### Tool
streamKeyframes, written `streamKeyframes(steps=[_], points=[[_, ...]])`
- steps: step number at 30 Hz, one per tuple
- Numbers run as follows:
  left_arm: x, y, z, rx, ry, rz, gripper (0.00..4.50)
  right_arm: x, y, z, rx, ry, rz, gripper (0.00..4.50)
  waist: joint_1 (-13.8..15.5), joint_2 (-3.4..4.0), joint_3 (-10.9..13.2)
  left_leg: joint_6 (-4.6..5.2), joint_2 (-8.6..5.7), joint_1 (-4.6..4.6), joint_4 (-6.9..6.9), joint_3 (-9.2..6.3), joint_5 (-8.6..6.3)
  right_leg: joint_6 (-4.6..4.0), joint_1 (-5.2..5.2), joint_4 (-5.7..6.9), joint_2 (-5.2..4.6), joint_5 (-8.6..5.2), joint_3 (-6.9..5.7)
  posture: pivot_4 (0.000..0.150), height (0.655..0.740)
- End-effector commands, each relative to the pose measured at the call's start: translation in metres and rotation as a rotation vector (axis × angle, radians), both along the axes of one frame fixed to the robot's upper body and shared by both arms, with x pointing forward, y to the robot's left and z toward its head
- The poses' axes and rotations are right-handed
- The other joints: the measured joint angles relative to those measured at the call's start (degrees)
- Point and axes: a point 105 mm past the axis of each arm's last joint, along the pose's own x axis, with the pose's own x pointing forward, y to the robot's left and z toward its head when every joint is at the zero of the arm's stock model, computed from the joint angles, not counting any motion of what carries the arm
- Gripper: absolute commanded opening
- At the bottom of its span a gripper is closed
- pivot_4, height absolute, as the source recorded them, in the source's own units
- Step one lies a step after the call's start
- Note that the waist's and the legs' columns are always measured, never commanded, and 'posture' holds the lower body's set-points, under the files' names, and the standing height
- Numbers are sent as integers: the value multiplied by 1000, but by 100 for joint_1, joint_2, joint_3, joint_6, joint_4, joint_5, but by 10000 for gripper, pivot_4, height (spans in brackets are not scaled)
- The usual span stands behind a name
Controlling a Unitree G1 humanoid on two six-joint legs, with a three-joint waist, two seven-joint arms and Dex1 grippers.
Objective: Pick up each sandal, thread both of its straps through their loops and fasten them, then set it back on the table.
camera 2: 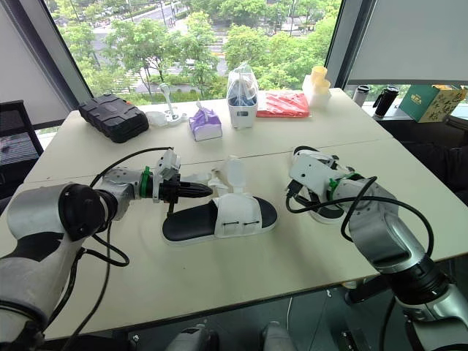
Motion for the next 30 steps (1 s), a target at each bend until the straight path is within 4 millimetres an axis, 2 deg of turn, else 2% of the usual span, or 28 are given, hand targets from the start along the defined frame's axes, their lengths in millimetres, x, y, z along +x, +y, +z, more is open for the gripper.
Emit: streamKeyframes(steps=[1,4,5,6,9,13,14,19,26,30], points=[[10,0,14,-55,-32,79,503,-6,30,4,62,-32,211,45000,7,0,0,0,0,0,0,0,0,0,0,0,0,0,0,1500,7400],[16,0,22,-86,-46,125,503,-5,35,-10,29,-13,292,45000,8,-1,0,0,-1,0,0,-1,0,1,0,0,0,0,0,1500,7400],[18,0,26,-105,-46,141,0,-3,35,-12,40,-11,303,39778,10,-1,0,0,-2,0,0,-1,0,1,0,0,0,1,1,1500,7400],[20,0,28,-118,-44,153,0,-2,35,-13,53,-10,310,37772,11,-2,0,0,-3,0,0,-1,0,2,1,0,-1,1,1,1500,7400],[24,1,35,-155,-44,190,0,5,29,-16,96,11,314,23172,5,-2,0,0,-3,1,0,-1,0,3,1,0,0,2,2,1500,7400],[28,5,32,-151,-27,240,0,11,24,-20,153,52,322,3248,0,-2,0,0,-2,2,-1,-1,0,3,0,1,2,2,2,1500,7400],[29,5,31,-152,-13,252,0,11,23,-22,169,72,328,161,-1,-2,1,0,-2,3,-1,0,0,3,1,0,2,2,3,1500,7400],[31,8,16,-151,138,310,0,2,30,-40,269,252,412,161,-5,-2,1,0,-1,3,-2,-2,0,3,0,2,4,2,3,1500,7400],[29,10,6,-212,407,367,0,0,45,-49,311,322,492,161,-20,-2,1,0,-2,3,-1,-3,0,3,0,3,4,2,3,1500,7400],[26,9,-11,-182,512,403,0,1,55,-63,283,366,518,161,-23,-2,1,-1,-1,4,-2,-6,0,4,0,6,6,2,3,1500,7400]])
